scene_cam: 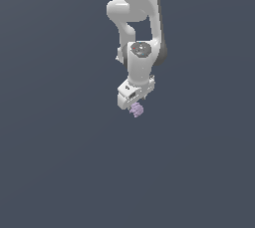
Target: Pick up the object and move it to a goal position.
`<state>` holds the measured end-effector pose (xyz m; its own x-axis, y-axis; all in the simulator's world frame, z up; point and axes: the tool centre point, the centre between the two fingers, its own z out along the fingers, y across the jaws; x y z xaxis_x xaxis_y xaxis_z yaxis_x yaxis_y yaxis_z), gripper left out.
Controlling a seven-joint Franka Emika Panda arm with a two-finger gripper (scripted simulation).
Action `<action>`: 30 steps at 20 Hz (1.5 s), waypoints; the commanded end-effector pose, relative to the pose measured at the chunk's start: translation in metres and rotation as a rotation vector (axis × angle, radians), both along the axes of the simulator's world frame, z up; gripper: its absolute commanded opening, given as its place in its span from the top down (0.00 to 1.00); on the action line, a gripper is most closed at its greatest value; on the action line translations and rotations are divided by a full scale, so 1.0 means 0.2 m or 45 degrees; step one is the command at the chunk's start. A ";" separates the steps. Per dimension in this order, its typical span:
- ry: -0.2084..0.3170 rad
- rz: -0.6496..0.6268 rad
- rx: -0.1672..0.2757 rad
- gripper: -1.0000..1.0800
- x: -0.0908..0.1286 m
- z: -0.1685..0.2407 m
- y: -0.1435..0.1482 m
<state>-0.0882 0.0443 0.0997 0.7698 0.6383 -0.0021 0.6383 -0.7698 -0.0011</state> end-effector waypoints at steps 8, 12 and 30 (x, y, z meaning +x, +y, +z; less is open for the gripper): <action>-0.002 0.035 0.001 0.04 -0.02 -0.02 0.01; -0.002 0.037 0.001 0.04 -0.02 -0.08 0.02; -0.003 0.042 0.001 1.00 -0.02 -0.26 0.02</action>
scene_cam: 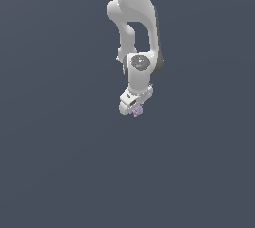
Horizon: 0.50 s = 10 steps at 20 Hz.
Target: Pick up the object and move it to a goal position.
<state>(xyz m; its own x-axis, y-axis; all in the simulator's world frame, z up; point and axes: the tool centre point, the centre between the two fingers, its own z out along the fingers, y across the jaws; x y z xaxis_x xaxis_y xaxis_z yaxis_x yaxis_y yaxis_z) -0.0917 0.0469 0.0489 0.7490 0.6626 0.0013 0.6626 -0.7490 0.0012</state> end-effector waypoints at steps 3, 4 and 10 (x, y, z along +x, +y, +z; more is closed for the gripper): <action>0.002 0.001 0.000 1.00 0.00 -0.01 0.00; 0.002 0.001 0.000 1.00 0.00 -0.01 0.00; 0.000 0.001 0.000 1.00 0.00 0.03 0.00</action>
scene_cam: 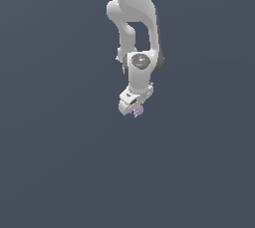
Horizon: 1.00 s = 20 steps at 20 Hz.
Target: Pick up the object and move it to a goal position.
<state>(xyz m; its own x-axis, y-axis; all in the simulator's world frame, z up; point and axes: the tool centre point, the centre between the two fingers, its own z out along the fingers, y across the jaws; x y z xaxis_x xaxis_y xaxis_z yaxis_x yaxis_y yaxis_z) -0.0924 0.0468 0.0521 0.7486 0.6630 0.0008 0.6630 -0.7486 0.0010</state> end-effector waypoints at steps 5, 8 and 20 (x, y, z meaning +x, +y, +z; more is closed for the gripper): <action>-0.001 0.000 0.000 1.00 -0.01 0.10 -0.01; -0.001 0.001 -0.001 1.00 -0.02 0.18 -0.02; 0.000 0.002 0.001 1.00 -0.09 0.70 -0.06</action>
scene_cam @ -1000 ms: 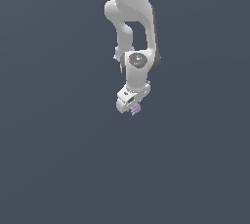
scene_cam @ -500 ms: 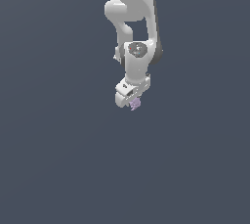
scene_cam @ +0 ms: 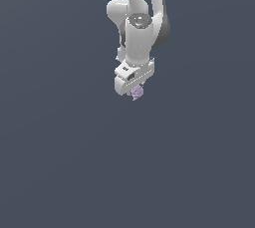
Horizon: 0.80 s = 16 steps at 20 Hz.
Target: Pick up the object and move it to a goal position.
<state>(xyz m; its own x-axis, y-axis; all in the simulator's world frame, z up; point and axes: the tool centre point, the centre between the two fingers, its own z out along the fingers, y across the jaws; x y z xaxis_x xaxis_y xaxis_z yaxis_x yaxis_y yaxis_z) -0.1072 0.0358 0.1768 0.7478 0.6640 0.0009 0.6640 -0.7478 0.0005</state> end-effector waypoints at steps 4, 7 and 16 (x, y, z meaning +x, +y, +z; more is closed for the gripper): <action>0.000 0.001 0.002 1.00 -0.03 0.29 -0.02; 0.000 0.001 0.002 1.00 -0.05 0.44 -0.04; 0.000 0.001 0.003 1.00 -0.10 0.88 -0.08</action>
<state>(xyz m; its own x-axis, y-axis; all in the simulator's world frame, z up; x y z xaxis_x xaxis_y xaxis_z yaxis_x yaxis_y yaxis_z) -0.1245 0.0219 0.3375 0.7471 0.6648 0.0029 0.6648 -0.7471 -0.0009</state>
